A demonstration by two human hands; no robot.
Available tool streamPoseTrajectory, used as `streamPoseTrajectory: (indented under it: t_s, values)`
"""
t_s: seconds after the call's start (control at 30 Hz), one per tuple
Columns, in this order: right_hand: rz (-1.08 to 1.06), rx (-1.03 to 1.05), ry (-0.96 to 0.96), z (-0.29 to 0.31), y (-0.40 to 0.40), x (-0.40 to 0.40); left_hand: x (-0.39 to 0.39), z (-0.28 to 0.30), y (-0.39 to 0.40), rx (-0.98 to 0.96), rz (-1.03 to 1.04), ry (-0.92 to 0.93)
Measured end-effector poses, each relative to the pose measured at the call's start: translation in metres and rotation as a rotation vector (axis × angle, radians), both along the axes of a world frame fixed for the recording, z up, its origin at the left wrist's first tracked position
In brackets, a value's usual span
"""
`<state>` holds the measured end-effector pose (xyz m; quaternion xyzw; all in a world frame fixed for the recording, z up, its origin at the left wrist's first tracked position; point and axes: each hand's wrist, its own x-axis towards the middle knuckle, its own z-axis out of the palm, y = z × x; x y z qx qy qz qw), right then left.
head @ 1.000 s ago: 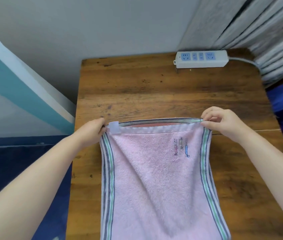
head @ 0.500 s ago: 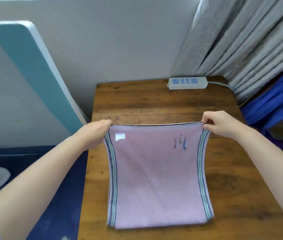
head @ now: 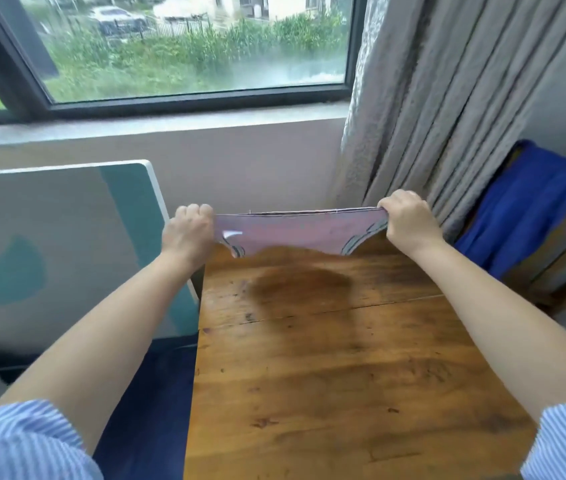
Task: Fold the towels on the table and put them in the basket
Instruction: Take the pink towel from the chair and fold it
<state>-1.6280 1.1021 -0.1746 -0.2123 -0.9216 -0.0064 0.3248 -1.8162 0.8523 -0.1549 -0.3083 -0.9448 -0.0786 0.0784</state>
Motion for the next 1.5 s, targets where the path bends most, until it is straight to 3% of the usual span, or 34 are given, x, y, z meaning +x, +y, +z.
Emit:
streamPoseTrajectory:
  t_s: [0.13,0.33,0.57,0.8,0.9,1.03,1.13,1.23,1.37,1.5]
  values:
    - [0.040,-0.029,0.197,0.015,0.000,0.010,0.001,0.007,-0.010,0.209,-0.110,0.160]
    - [-0.015,-0.221,0.335,0.019,-0.009,0.013,0.002,0.019,-0.019,0.235,-0.154,0.033]
    - [-0.013,-0.260,0.199,0.008,-0.015,0.018,-0.005,-0.006,-0.033,0.114,-0.231,-0.116]
    - [0.033,-0.322,0.201,-0.005,-0.018,0.017,0.002,-0.012,-0.029,0.348,-0.125,-0.191]
    - [0.018,-0.382,0.192,-0.010,-0.019,0.025,0.007,-0.017,-0.029,0.460,-0.061,-0.353]
    - [0.000,-0.515,0.161,-0.018,-0.023,0.037,0.015,-0.021,-0.036,0.623,-0.046,-0.808]
    - [-0.066,-0.594,0.178,-0.020,-0.026,0.041,0.019,-0.019,-0.040,0.566,-0.058,-1.042]
    - [-0.122,-0.609,0.185,-0.017,-0.032,0.044,0.018,-0.021,-0.041,0.485,-0.063,-1.120]
    - [-0.182,-0.610,0.182,-0.014,-0.034,0.044,0.012,-0.029,-0.035,0.485,0.080,-1.194]
    - [-0.261,-0.685,0.015,-0.039,-0.017,0.031,0.012,-0.050,-0.022,0.339,0.203,-1.153]
